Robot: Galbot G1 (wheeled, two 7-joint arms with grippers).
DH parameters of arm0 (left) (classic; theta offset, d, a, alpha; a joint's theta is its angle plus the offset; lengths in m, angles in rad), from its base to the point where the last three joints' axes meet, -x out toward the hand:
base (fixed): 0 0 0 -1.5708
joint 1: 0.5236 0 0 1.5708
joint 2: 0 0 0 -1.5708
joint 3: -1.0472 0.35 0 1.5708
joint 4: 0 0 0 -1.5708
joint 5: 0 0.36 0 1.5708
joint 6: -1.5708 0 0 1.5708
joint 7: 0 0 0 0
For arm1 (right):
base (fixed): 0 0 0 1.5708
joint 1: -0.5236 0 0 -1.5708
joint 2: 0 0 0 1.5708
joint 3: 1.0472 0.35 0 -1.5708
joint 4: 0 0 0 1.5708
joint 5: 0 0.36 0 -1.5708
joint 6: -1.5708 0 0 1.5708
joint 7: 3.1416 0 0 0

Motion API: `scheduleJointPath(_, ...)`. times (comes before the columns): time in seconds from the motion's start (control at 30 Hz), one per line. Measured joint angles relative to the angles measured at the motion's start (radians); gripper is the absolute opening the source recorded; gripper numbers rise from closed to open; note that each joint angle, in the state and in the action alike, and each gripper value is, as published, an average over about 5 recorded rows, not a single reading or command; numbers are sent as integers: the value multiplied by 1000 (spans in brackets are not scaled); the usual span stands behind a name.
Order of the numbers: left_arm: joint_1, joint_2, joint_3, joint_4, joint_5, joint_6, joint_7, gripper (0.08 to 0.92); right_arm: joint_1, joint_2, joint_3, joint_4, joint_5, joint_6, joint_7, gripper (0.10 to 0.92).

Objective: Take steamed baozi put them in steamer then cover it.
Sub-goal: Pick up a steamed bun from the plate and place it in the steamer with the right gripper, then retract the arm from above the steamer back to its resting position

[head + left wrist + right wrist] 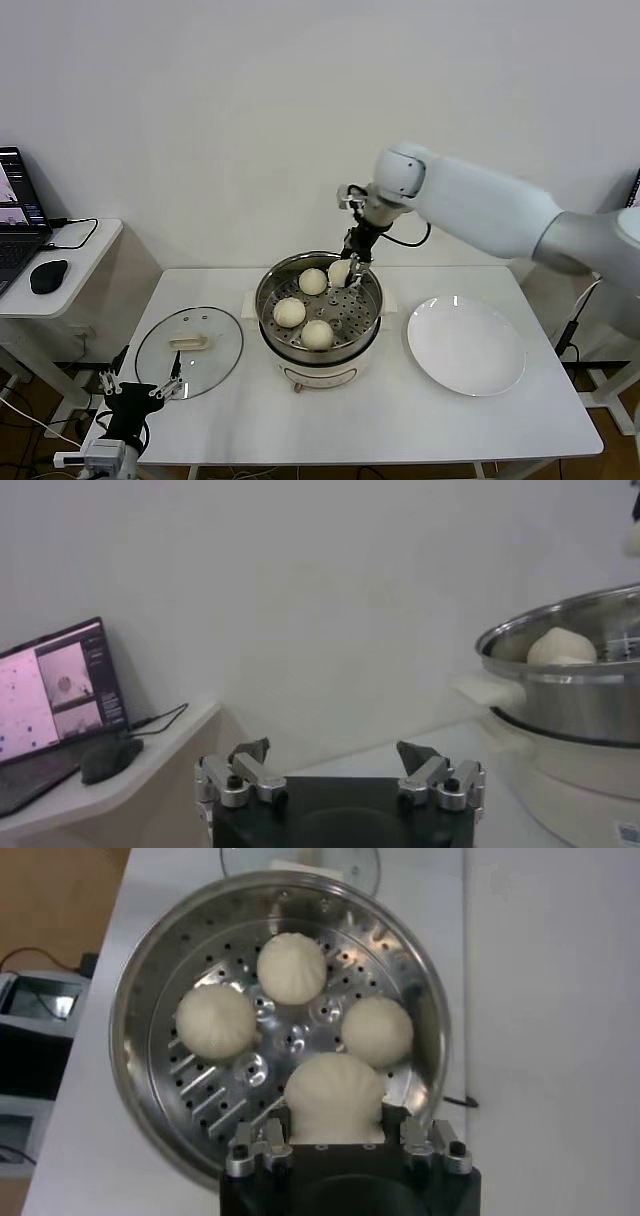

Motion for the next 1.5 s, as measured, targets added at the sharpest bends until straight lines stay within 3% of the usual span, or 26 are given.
scheduleJointPath(0.7, -13, 6, -2, 17, -21, 0, 4, 823, -52, 56, -82, -50, -66, -27, 27, 567)
scheduleJointPath(1.07, -11, -15, 7, 5, -5, 1, 10, 823, -29, 16, -64, 3, -43, -50, 50, 808)
scheduleJointPath(1.3, -8, -21, 7, -11, -6, 0, 21, 823, 7, -101, -5, 113, -4, -63, 87, 822)
scheduleJointPath(1.5, -9, -35, 20, -24, -31, 7, 2, 823, -51, -258, 174, 245, 65, -70, 238, 823)
